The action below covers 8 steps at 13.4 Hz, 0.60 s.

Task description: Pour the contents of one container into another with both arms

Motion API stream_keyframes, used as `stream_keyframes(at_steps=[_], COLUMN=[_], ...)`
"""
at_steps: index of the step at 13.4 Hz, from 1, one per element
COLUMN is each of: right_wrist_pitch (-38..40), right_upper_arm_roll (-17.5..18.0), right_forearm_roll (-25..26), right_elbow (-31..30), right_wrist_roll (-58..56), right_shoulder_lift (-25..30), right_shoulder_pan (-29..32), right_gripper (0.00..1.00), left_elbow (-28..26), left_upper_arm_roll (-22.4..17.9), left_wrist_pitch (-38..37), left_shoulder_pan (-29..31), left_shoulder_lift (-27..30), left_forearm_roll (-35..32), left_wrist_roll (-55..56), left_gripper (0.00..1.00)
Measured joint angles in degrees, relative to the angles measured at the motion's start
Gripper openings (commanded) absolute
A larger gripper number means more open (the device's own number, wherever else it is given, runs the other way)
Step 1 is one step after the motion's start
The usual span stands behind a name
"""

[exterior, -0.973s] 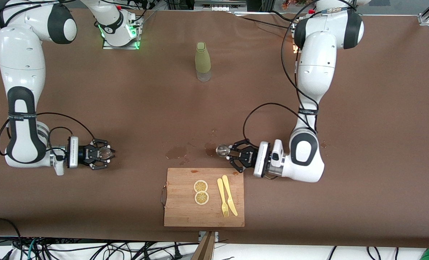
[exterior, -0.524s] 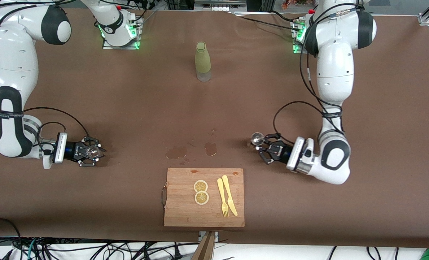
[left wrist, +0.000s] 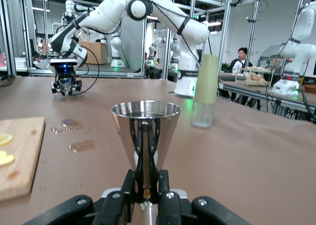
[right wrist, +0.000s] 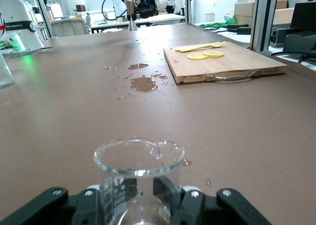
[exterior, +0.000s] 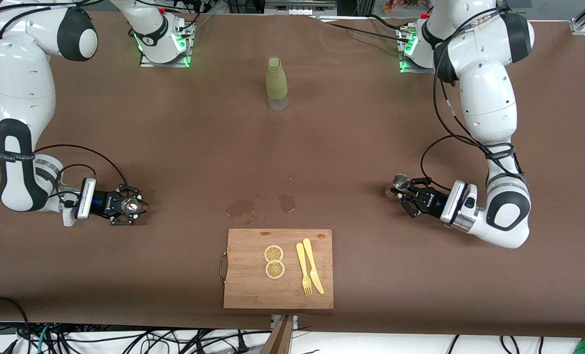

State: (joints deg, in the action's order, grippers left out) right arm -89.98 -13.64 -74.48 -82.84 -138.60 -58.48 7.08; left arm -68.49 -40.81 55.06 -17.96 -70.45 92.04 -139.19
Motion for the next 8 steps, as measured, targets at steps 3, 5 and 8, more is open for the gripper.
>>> stream_keyframes(at_steps=[3,5,8], right_wrist_pitch=[0.04,0.04,0.04], right_upper_arm_roll=[0.08,0.08,0.06], right_forearm_roll=[-0.08,-0.21,-0.28], right_elbow=[-0.29,-0.31,-0.31], right_wrist_roll=[-0.06,-0.08,-0.09], right_shoulder_lift=[-0.76,-0.99,-1.01], right_shoulder_pan=[-0.4,-0.54,-0.53], right_gripper=[0.51,0.53,0.63], left_elbow=[-0.29,-0.32,-0.32], left_upper_arm_roll=[-0.41,-0.69,-1.65], left_wrist_pitch=[0.48,0.38,-0.19], left_shoulder_pan=[1.86,3.35,4.98], left_shoulder_lift=[-1.56,-1.85,-1.84], left_forearm_roll=[-2.08,-2.97,-5.01], left_wrist_roll=[-4.67,-6.62,-9.06], left_gripper=[0.0,0.0,0.0])
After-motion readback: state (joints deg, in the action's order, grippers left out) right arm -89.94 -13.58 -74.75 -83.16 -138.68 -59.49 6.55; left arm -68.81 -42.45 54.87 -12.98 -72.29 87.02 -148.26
